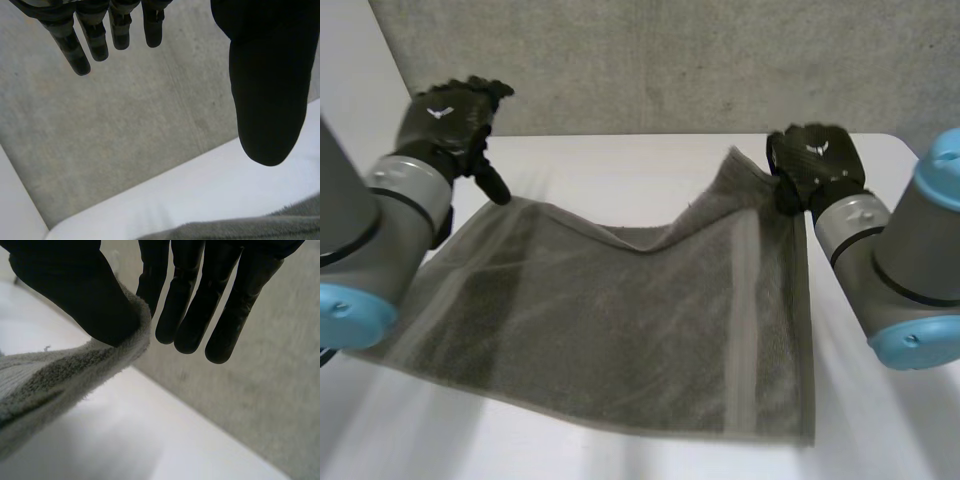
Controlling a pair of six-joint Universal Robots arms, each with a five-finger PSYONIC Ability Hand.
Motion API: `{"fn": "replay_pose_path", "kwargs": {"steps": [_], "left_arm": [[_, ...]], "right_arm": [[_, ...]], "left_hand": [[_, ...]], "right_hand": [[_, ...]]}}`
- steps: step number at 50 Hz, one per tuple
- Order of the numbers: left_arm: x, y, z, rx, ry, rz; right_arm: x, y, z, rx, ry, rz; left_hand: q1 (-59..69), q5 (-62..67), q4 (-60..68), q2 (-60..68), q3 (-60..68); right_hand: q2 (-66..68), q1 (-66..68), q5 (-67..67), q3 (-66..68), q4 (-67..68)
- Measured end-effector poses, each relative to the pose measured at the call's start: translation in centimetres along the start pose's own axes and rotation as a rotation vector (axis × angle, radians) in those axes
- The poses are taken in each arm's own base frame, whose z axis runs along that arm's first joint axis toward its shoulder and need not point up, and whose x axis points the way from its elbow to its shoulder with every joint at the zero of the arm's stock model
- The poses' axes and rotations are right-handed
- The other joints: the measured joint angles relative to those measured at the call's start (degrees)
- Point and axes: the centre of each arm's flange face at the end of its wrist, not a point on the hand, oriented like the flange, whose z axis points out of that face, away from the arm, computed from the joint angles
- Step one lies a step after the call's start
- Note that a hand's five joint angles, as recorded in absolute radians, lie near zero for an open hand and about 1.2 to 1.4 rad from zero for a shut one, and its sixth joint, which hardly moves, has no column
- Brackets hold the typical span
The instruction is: Fold the towel.
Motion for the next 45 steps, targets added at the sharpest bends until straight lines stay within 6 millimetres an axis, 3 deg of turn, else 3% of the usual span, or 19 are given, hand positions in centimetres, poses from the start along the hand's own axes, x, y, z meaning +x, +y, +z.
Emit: {"fn": "replay_pose_path", "kwargs": {"steps": [5,10,12,13,15,17,26,28,31,38,40,43,45], "left_arm": [[1.1,3.3,3.5,-0.028,0.053,0.0],[2.8,6.8,6.9,-0.049,0.161,-0.002],[3.2,7.4,7.4,-0.054,0.185,-0.003],[4.0,8.7,8.2,-0.062,0.241,-0.005],[4.0,8.7,8.2,-0.062,0.241,-0.005],[5.5,11.2,9.2,-0.08,0.356,-0.012],[7.0,15.0,10.2,-0.12,0.483,-0.019],[7.1,16.3,10.6,-0.128,0.486,0.011],[7.1,16.9,10.9,-0.127,0.475,0.039],[6.3,17.8,11.8,-0.112,0.378,0.153],[5.7,17.7,12.2,-0.098,0.314,0.203],[5.3,17.1,12.5,-0.073,0.269,0.226],[5.0,16.2,12.9,-0.037,0.24,0.237]], "right_arm": [[-1.4,-3.9,-2.6,0.103,-0.093,0.002],[-2.8,-6.0,-5.3,0.173,-0.209,-0.003],[-3.0,-6.4,-5.8,0.186,-0.229,-0.004],[-3.2,-6.8,-6.5,0.204,-0.255,-0.007],[-3.2,-6.8,-6.5,0.204,-0.255,-0.007],[-3.5,-8.3,-8.9,0.277,-0.341,-0.02],[-3.2,-10.3,-11.3,0.365,-0.393,-0.041],[-3.0,-10.8,-11.7,0.382,-0.388,-0.047],[-2.9,-11.0,-11.9,0.389,-0.383,-0.05],[-2.8,-11.2,-11.9,0.393,-0.372,-0.049],[-2.7,-11.1,-11.7,0.389,-0.367,-0.045],[-2.6,-10.6,-11.1,0.369,-0.361,-0.042],[-2.5,-9.3,-9.5,0.321,-0.349,-0.035]], "left_hand": [[0.0,0.0,0.0,0.0,0.0],[0.0,0.0,0.0,0.0,0.0],[0.0,0.0,0.0,0.0,0.0],[0.0,0.0,0.0,0.0,0.0],[0.0,0.0,0.0,0.0,0.0],[0.0,0.0,0.0,0.0,0.0],[1.0,0.0,1.6,2.1,1.9],[9.4,7.2,9.7,9.8,9.5],[12.5,10.3,13.0,13.1,12.9],[35.3,32.0,35.1,35.8,34.9],[43.8,41.6,44.1,44.8,44.5],[48.8,46.3,48.8,48.9,48.6],[54.4,54.1,57.0,57.1,56.7]], "right_hand": [[0.0,0.0,0.1,0.0,0.2],[0.0,0.0,0.1,0.1,0.2],[0.0,0.0,0.1,0.2,0.2],[0.0,0.0,0.1,0.2,0.2],[0.0,0.0,0.1,0.2,0.2],[0.0,0.0,0.1,0.2,0.2],[0.0,0.0,0.1,0.2,0.2],[0.0,0.0,0.1,0.2,0.2],[0.0,0.0,0.1,0.2,0.2],[0.0,0.0,0.1,0.2,0.3],[0.0,0.0,0.1,0.2,0.4],[0.0,0.0,0.1,0.2,0.4],[0.0,0.0,0.1,0.2,0.4]]}}
